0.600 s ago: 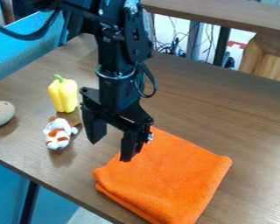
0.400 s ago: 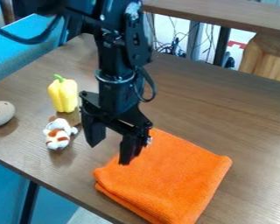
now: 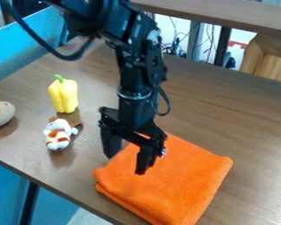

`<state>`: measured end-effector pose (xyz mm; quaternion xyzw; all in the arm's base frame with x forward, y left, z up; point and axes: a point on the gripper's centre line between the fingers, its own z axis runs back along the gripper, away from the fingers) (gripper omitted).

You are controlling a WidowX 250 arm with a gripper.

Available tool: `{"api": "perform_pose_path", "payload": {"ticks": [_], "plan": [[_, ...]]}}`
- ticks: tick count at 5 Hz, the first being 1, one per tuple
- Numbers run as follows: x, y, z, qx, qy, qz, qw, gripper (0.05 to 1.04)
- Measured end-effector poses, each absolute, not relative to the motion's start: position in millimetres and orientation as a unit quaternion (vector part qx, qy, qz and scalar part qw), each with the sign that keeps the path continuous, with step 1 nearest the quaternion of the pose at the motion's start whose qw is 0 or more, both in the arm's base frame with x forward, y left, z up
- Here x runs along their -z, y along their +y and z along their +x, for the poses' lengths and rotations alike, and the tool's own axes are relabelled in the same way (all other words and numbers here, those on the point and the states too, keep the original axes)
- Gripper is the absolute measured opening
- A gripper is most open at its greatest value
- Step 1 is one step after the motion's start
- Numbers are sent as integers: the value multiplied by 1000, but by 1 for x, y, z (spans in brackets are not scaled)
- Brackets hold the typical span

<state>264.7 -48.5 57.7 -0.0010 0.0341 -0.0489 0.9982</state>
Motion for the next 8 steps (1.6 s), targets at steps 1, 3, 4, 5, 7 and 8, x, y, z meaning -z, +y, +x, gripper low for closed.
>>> {"api": "perform_pose_path", "payload": {"ticks": [1, 3, 4, 5, 7, 8], "plan": [[-45, -58, 270, 47, 41, -8, 998, 1004], [-21, -70, 270, 40, 72, -16, 996, 1004], [-22, -80, 283, 35, 36, -49, 998, 1004], [-25, -90, 321, 35, 7, -50, 998, 1004], [-30, -127, 393, 30, 20, -35, 999, 1001], [-35, -133, 405, 33, 17, -46, 998, 1001]]}}
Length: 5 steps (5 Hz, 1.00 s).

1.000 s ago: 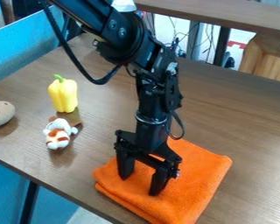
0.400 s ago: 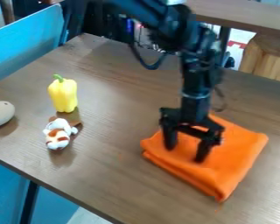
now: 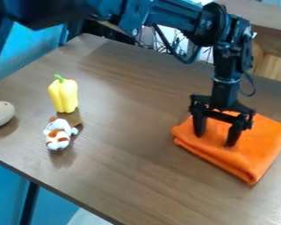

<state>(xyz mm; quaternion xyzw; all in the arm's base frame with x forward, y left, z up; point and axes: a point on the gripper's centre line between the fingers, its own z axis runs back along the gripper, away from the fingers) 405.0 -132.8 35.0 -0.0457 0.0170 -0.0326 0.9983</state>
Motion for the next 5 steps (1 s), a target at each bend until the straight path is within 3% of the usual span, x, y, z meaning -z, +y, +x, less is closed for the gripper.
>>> {"api": "perform_pose_path", "payload": {"ticks": [1, 3, 4, 5], "plan": [[-34, -132, 402, 28, 10, -48, 998, 1001], [-143, -100, 365, 21, -168, -70, 983, 1001], [-166, -49, 324, 6, -165, -55, 985, 1001], [-157, -13, 299, -2, -105, -9, 994, 1001]]}}
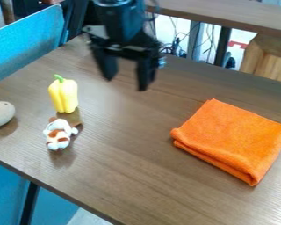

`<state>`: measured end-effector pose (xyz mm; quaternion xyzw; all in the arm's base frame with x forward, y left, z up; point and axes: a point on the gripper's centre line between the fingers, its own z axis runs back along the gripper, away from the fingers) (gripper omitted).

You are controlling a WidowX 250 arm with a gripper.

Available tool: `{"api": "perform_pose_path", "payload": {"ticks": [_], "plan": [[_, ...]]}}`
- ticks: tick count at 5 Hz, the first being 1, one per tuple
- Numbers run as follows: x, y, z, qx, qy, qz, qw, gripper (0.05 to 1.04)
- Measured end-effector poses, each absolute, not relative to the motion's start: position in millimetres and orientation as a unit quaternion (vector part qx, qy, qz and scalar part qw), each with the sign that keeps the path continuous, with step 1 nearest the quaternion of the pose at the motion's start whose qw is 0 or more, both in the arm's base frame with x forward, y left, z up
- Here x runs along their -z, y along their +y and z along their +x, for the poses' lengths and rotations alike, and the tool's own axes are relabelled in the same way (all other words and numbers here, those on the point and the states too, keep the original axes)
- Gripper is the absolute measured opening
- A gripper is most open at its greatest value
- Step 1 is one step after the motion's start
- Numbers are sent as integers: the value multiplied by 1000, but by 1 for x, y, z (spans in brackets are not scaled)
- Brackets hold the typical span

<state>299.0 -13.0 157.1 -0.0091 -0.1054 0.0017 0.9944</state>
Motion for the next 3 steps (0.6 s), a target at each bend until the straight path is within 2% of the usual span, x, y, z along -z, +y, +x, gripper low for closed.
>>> {"api": "perform_pose_path", "payload": {"ticks": [1, 2, 3], "plan": [[-144, 30, 286, -25, -46, 26, 998, 1001], [-113, 66, 271, -33, 30, 71, 996, 1001], [-100, 80, 266, -24, 45, 82, 995, 1001]]}}
